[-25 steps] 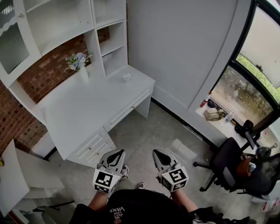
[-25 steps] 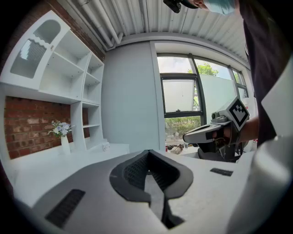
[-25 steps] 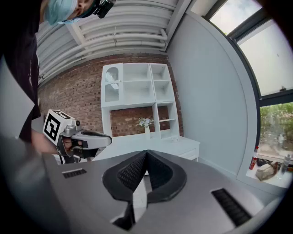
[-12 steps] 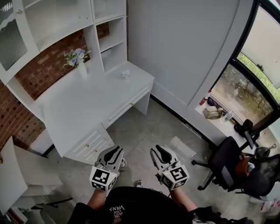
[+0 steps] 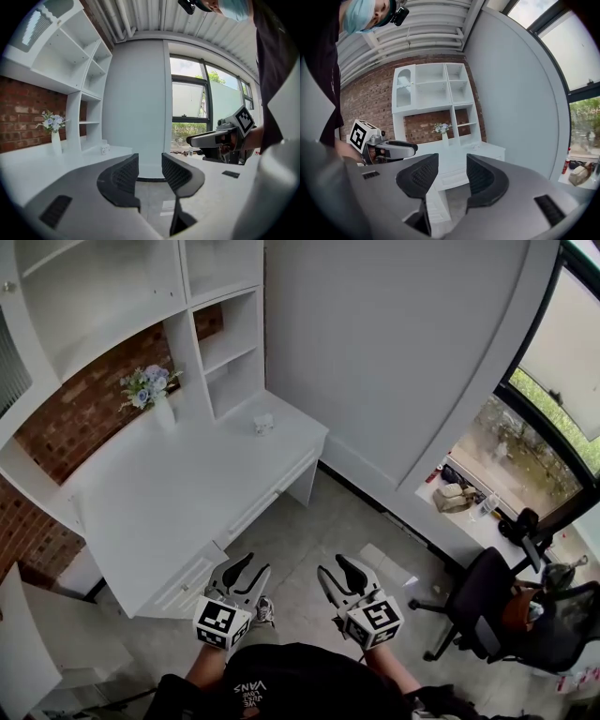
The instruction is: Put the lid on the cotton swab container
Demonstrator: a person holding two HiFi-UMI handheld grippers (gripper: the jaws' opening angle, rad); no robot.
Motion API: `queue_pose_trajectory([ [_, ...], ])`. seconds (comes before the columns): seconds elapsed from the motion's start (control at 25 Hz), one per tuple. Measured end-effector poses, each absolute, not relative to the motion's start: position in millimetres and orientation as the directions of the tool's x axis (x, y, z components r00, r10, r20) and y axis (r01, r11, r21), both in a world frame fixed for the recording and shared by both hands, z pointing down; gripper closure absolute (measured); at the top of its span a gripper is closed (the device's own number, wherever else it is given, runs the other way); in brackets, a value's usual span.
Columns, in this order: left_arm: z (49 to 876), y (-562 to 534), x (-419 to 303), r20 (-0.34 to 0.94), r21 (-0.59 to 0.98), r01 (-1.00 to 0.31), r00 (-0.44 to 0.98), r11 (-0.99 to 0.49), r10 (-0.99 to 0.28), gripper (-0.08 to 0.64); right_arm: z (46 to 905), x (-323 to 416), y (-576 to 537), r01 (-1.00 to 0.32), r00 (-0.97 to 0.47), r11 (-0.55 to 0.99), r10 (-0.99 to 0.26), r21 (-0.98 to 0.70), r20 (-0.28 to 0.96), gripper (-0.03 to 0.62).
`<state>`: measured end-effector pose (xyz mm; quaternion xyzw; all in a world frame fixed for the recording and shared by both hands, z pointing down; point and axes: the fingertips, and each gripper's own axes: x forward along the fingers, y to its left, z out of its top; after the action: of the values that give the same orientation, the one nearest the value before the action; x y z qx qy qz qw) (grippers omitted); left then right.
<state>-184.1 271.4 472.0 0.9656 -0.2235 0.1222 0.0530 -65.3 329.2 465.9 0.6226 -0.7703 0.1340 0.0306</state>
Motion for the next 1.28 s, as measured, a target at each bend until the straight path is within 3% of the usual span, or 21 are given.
queue_pose_trajectory([
  [0.84,485.3,57.7,-154.9,0.299,0.047,-0.35,0.899,-0.936,-0.321,0.42,477.4,-35.1,125.3,-0.982,-0.132,0.094,-0.962,-0.163,0.241,0.42],
  [1.28,504.9,-14.9,-105.7,0.323,0.061,-0.517,0.82,-0.854,-0.473,0.403,489.3,30.9,39.4,-0.951,-0.294,0.256,-0.921,-0.174,0.254,0.42],
])
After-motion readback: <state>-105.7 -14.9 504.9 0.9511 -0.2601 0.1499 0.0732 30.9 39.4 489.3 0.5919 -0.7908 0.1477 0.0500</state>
